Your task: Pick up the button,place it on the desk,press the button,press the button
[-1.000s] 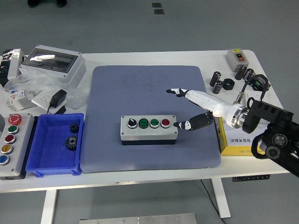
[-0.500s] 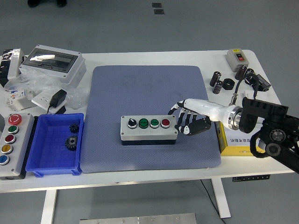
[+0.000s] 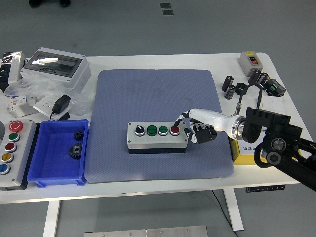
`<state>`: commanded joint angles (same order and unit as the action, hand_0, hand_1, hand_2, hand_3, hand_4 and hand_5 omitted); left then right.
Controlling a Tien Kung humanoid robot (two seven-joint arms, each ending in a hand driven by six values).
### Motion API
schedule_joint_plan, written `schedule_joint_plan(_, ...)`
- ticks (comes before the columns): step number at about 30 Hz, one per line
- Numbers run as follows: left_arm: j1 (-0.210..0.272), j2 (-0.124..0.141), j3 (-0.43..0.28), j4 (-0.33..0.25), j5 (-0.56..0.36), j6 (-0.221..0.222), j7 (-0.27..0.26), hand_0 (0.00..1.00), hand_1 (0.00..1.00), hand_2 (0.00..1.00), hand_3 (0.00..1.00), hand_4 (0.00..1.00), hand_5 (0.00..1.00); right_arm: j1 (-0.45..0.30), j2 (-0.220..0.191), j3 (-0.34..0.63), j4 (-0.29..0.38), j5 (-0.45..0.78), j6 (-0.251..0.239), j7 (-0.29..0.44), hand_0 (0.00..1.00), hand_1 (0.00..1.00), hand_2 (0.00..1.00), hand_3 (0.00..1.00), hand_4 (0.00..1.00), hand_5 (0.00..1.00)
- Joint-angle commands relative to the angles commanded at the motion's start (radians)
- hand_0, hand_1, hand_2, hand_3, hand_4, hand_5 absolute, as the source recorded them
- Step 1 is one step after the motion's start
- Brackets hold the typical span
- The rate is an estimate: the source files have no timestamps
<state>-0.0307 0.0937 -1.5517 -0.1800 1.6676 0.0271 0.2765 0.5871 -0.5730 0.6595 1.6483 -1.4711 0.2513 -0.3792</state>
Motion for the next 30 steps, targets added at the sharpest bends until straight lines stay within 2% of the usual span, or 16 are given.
schedule_joint_plan(11, 0.000, 0.001, 0.004, 0.000, -0.005, 0.001, -0.002, 0.615, 0.603, 0.549, 0.600, 0.578, 0.284, -0.004, 0.010, -0.027, -0.023, -0.016, -0.013, 0.003, 0.011, 0.140, 0.179, 0.730, 0.260, 0.002)
schedule_joint_plan(18, 0.000, 0.001, 0.007, 0.000, -0.011, 0.002, -0.003, 0.615, 0.603, 0.548, 0.600, 0.579, 0.288, -0.006, 0.004, -0.018, -0.012, -0.015, -0.040, 0.026, 0.012, 0.140, 0.178, 0.729, 0.259, 0.002)
schedule_joint_plan(26, 0.001, 0.000, 0.005, 0.000, -0.006, 0.001, -0.002, 0.616, 0.603, 0.547, 0.599, 0.580, 0.295, -0.037, -0.013, 0.099, 0.032, 0.108, -0.016, 0.074, 0.014, 0.140, 0.178, 0.727, 0.260, 0.002)
schedule_joint_plan(28, 0.001, -0.001, 0.003, 0.000, -0.005, 0.001, -0.001, 0.616, 0.603, 0.546, 0.599, 0.578, 0.299, -0.054, -0.010, 0.128, 0.028, 0.112, -0.026, 0.084, 0.012, 0.140, 0.178, 0.726, 0.261, 0.002)
schedule_joint_plan(30, 0.002, -0.001, 0.002, 0.000, -0.003, 0.001, -0.001, 0.616, 0.603, 0.546, 0.599, 0.578, 0.299, -0.075, 0.001, 0.156, 0.019, 0.109, -0.058, 0.106, 0.012, 0.140, 0.178, 0.726, 0.261, 0.002)
